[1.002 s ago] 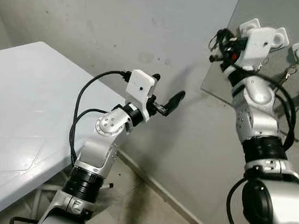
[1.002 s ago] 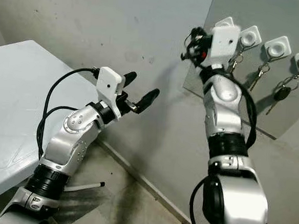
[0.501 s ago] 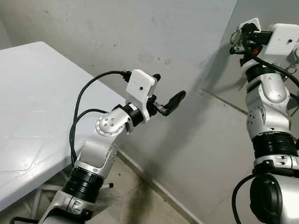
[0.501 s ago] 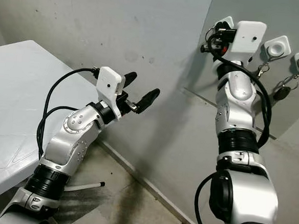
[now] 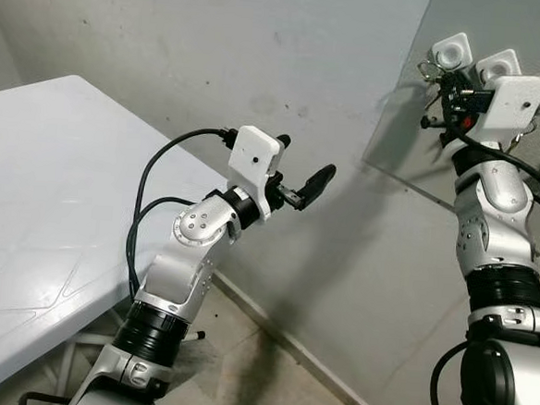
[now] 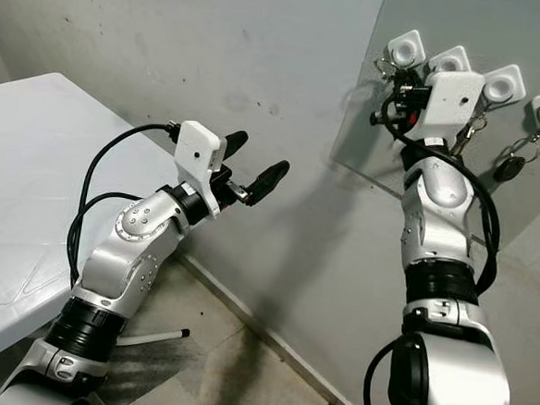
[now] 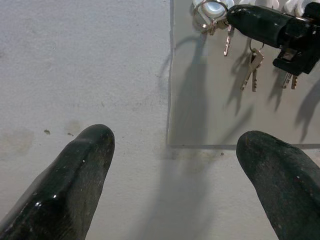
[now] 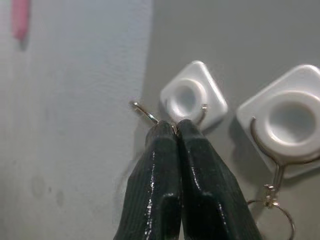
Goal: Hang keys on a hook
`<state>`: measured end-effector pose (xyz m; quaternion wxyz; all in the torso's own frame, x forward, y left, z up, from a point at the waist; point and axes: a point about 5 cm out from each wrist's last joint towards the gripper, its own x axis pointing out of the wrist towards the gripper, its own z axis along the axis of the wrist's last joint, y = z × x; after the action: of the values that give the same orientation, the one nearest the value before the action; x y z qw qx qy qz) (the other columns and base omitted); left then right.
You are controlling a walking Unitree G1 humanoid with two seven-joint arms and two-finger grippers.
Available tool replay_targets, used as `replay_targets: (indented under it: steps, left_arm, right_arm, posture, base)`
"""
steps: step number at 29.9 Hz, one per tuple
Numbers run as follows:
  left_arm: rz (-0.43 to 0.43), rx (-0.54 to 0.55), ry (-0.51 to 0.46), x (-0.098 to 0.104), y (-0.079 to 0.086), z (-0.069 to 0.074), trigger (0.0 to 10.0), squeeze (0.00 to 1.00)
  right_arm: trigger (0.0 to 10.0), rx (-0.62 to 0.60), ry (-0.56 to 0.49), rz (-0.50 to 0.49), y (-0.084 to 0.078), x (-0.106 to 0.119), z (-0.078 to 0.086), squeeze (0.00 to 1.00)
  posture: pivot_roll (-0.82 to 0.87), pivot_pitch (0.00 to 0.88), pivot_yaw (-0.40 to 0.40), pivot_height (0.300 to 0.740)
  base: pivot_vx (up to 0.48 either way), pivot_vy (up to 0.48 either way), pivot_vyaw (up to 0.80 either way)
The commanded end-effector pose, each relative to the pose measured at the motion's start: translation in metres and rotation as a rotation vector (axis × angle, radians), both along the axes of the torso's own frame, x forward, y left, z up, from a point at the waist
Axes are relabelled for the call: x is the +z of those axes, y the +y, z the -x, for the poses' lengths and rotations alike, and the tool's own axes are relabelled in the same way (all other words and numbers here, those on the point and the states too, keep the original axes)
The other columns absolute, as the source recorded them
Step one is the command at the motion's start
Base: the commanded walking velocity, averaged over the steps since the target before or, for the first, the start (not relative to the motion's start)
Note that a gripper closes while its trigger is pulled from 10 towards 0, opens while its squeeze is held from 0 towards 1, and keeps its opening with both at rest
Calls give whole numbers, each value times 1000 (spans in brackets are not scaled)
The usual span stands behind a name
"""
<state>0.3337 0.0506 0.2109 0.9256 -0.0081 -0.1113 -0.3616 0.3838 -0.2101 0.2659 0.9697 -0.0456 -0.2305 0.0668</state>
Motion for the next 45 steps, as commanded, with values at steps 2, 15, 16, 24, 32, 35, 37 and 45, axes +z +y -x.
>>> replay_targets:
  steps: [2, 15, 16, 24, 32, 35, 37, 45]
  left_arm:
    - [4, 2, -11, 4, 0, 1, 10000, 0]
    - [5, 13, -15, 5, 1, 0, 10000, 0]
    - [5, 14, -16, 5, 1, 0, 10000, 0]
    - [9, 18, -16, 6, 1, 0, 10000, 0]
    - [12, 27, -12, 5, 2, 0, 10000, 0]
    - [12, 30, -11, 5, 2, 0, 10000, 0]
    - [14, 33, -10, 5, 3, 0, 10000, 0]
    - [20, 40, -10, 5, 3, 0, 10000, 0]
  right_arm:
    - [10000, 18, -3, 10, -1, 2, 2, 0]
    - [10000, 34, 19, 63, -1, 0, 3, 0]
    - [10000, 35, 22, 71, -2, 0, 3, 0]
    - [10000, 45, 51, 81, -4, -4, 4, 0]
    - [10000, 35, 89, 86, -6, -8, 3, 0]
    - [10000, 31, 93, 97, -6, -8, 3, 0]
    - [10000, 27, 98, 98, -6, -8, 2, 0]
    - [10000, 38, 137, 137, -5, -14, 2, 0]
  posture:
    - [4, 0, -21, 740]
    - [9, 0, -24, 740]
    - [9, 0, -24, 740]
    - [9, 0, -24, 740]
    - [8, 0, -27, 740]
    - [8, 0, -27, 740]
    - [10, 0, -31, 740]
    - [11, 0, -33, 740]
  base:
    - [0, 0, 0]
    - [0, 0, 0]
    - [0, 0, 0]
    - [0, 0, 0]
    - [0, 0, 0]
    - [0, 0, 0]
    - [0, 0, 0]
    - [0, 0, 0]
